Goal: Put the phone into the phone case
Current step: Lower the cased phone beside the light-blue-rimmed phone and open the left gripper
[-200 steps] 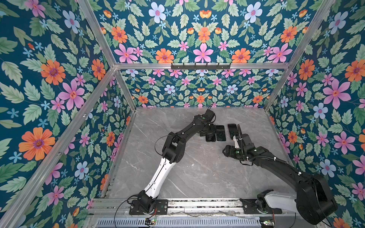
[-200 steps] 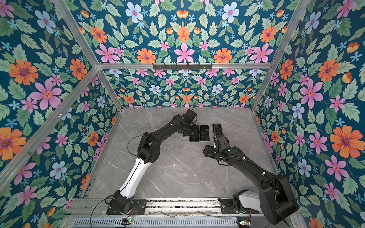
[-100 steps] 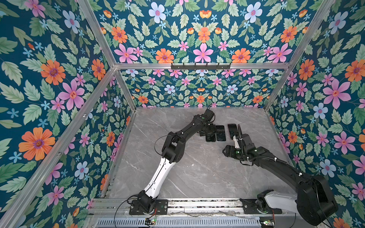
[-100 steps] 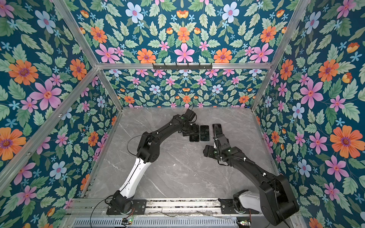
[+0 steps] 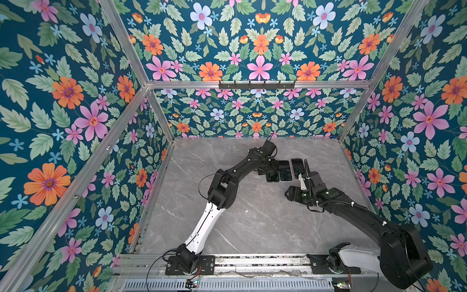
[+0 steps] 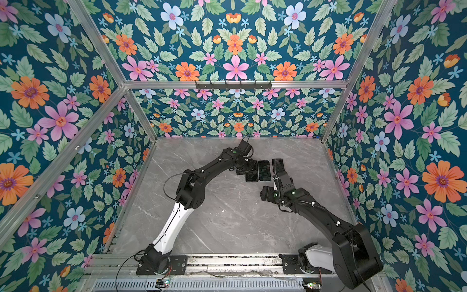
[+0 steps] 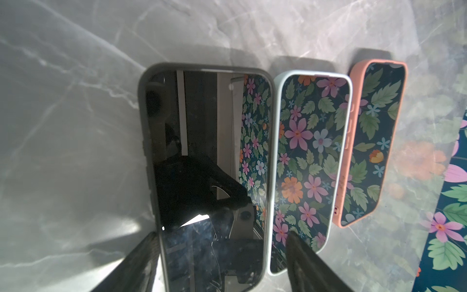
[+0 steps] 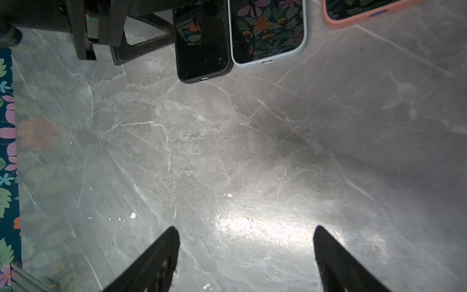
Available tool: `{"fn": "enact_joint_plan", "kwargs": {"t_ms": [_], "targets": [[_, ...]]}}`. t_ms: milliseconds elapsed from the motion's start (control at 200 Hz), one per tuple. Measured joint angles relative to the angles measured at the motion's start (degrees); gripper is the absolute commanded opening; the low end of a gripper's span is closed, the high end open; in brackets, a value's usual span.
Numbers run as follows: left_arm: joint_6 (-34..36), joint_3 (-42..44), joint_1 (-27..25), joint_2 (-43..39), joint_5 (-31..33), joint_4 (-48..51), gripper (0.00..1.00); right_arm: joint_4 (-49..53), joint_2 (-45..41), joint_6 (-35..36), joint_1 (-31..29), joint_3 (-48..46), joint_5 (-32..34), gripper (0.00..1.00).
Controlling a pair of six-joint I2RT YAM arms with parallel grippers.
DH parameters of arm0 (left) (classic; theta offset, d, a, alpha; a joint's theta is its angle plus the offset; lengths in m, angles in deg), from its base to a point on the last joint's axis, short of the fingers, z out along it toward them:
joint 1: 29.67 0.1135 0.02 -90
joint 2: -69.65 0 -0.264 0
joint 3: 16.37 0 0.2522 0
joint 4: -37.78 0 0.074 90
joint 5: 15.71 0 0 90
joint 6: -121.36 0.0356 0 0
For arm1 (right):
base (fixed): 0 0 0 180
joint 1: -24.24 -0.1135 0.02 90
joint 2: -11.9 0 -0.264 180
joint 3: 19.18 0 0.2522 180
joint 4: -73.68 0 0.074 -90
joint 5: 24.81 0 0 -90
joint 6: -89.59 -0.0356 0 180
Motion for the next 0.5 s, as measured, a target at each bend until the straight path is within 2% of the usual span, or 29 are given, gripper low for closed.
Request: {"fn": "enact_joint_plan", "kwargs": {"t_ms": [500], "targets": [[-1.29,0.04,-0.11,0.42,-2.27,-2.80,0.79,0.39,-0.61,0.00,0.00,-0.37,0.00,0.83]]}}
